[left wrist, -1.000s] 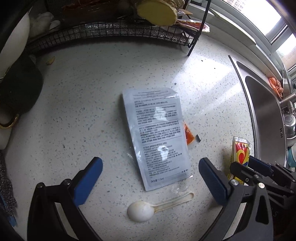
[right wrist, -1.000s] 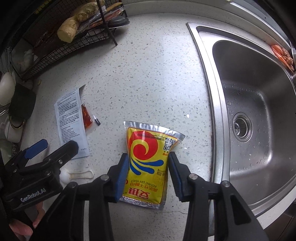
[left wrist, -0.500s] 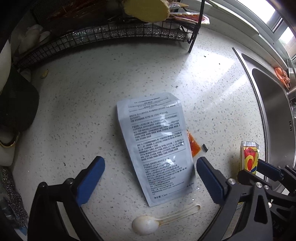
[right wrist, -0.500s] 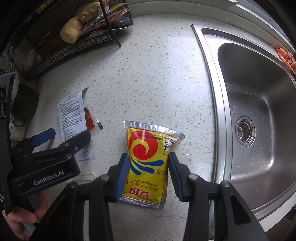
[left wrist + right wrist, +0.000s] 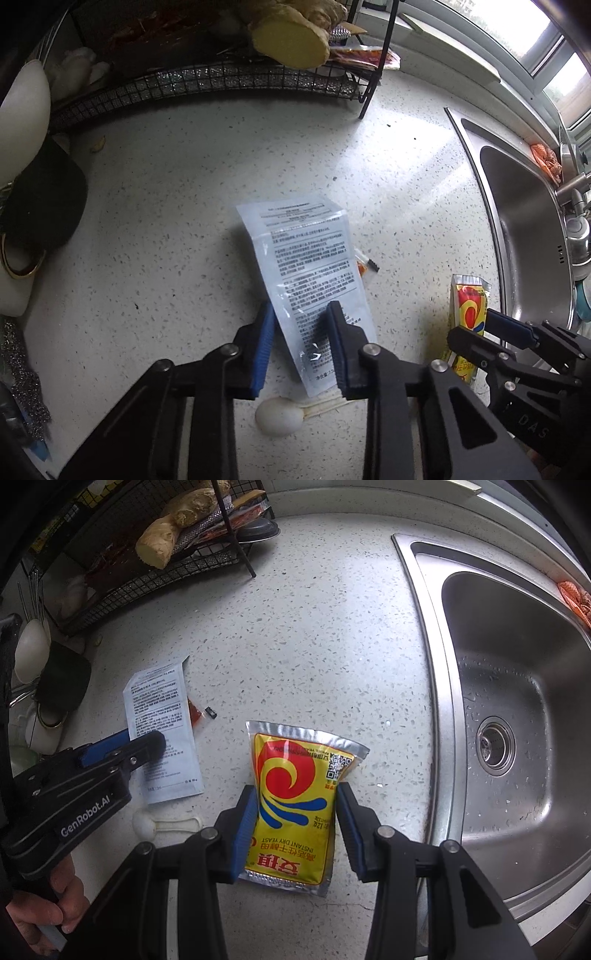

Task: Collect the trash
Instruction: 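Grasp the white leaflet with the left tool while the right tool holds the packet, then carry the leaflet and packet down toward the red bin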

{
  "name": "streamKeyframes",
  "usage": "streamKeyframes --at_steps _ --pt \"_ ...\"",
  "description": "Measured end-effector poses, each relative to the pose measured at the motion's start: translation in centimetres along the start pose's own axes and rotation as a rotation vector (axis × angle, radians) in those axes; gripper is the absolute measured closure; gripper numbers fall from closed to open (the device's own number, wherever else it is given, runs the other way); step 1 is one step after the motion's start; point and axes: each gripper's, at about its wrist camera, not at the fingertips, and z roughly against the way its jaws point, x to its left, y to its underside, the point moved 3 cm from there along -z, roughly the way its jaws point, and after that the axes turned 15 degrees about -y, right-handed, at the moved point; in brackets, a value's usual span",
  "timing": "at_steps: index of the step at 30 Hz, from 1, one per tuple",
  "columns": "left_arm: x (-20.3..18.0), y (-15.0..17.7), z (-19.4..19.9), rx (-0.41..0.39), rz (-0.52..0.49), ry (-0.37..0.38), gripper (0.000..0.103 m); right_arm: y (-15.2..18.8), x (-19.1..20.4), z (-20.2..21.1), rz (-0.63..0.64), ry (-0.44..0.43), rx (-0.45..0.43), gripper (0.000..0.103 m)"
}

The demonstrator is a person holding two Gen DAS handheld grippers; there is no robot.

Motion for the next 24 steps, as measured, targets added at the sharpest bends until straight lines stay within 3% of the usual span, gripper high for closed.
streamKeyframes --at_steps 4,8,12,24 --pt "0.1 0.3 0.2 -0.012 0.013 0.029 0.081 0.4 -0.1 0.1 0.001 -0.014 0.001 0.063" --pt "0.3 0.5 0.9 -0.027 0.019 0.048 0.096 0.7 -0.1 0.6 0.000 -0.019 -0.005 0.063" --pt "-0.5 0.7 2.3 -0.047 -0.024 0.078 0.101 0.7 -0.7 1.0 -0.017 -0.035 -0.015 0.063" --pt "-5.2 1.8 4.4 -0.073 -0.128 0.077 0.103 1.6 -1.7 3.7 -0.034 -0.060 -0.061 0.063"
